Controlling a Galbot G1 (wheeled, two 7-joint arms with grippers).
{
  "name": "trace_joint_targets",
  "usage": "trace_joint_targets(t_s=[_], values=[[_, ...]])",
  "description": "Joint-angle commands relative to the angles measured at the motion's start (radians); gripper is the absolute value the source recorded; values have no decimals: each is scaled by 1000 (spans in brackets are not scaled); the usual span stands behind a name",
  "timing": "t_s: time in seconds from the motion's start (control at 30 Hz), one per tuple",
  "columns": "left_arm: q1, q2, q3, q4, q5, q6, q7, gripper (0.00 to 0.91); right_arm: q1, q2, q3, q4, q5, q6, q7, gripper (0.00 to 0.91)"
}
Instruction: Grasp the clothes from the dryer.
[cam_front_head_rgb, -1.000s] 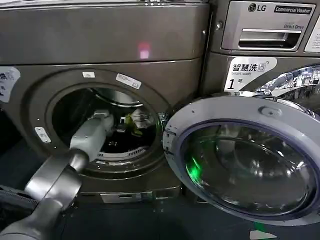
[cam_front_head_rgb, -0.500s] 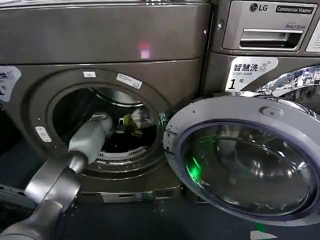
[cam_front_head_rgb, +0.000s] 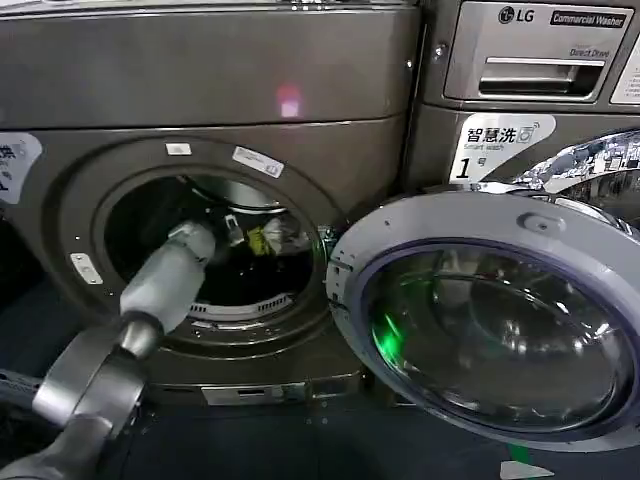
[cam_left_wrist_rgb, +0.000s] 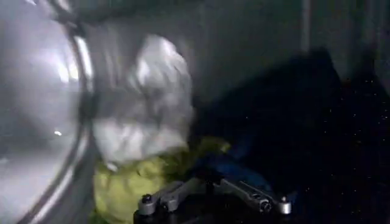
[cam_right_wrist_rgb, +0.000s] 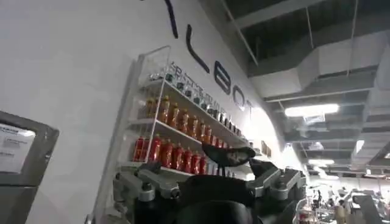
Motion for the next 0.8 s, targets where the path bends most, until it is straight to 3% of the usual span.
trace_joint_targets(t_s=[0.03, 0.2, 0.5, 0.8], values=[[190, 48, -113, -299, -529, 18, -240, 0, 5, -2, -9, 2, -1, 1, 1, 907], [266, 32, -156, -402, -636, -33, -413, 0, 13, -3, -19, 2, -7, 4, 0, 907], [299, -52, -236, -400, -613, -125, -762, 0, 27, -6, -18, -2, -6, 3, -22, 907], [340, -133, -344, -428, -504, -204, -1007, 0, 27, -1, -21, -20, 15, 91, -3, 907]])
